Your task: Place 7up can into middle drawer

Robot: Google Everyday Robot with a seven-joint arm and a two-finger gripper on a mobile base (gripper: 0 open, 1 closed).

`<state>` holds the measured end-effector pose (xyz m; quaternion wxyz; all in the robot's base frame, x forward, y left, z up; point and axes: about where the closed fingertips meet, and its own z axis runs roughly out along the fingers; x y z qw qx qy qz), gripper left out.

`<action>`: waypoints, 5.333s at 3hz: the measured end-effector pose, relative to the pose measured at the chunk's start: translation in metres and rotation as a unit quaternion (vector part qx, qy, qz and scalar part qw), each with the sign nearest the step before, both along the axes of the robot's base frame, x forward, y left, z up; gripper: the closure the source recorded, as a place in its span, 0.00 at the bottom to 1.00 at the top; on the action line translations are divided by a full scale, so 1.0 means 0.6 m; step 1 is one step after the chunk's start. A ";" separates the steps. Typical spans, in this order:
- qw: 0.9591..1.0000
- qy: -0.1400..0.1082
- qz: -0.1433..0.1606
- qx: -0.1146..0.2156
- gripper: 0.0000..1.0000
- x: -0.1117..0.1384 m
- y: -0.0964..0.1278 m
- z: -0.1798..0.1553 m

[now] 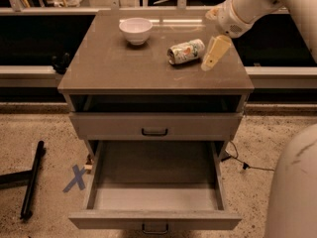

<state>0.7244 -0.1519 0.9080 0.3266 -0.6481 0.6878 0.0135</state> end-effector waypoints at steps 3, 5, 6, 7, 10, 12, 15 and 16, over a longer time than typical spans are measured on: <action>0.999 -0.007 0.002 0.049 0.00 0.097 0.037 -0.071; 0.998 0.003 0.011 0.067 0.40 0.120 0.068 -0.097; 0.997 0.005 0.017 0.070 0.63 0.122 0.079 -0.099; 0.997 -0.022 0.034 0.069 0.86 0.100 0.084 -0.051; 0.989 0.022 0.074 0.124 1.00 -0.096 0.101 0.014; 0.990 0.053 0.054 0.122 1.00 -0.191 0.092 -0.006; 0.979 0.169 0.002 0.110 1.00 -0.376 0.065 -0.223; 0.979 0.169 0.002 0.110 1.00 -0.376 0.065 -0.223</action>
Offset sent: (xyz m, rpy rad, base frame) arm 0.0704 0.0125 -0.0453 0.1213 -0.0164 -0.0212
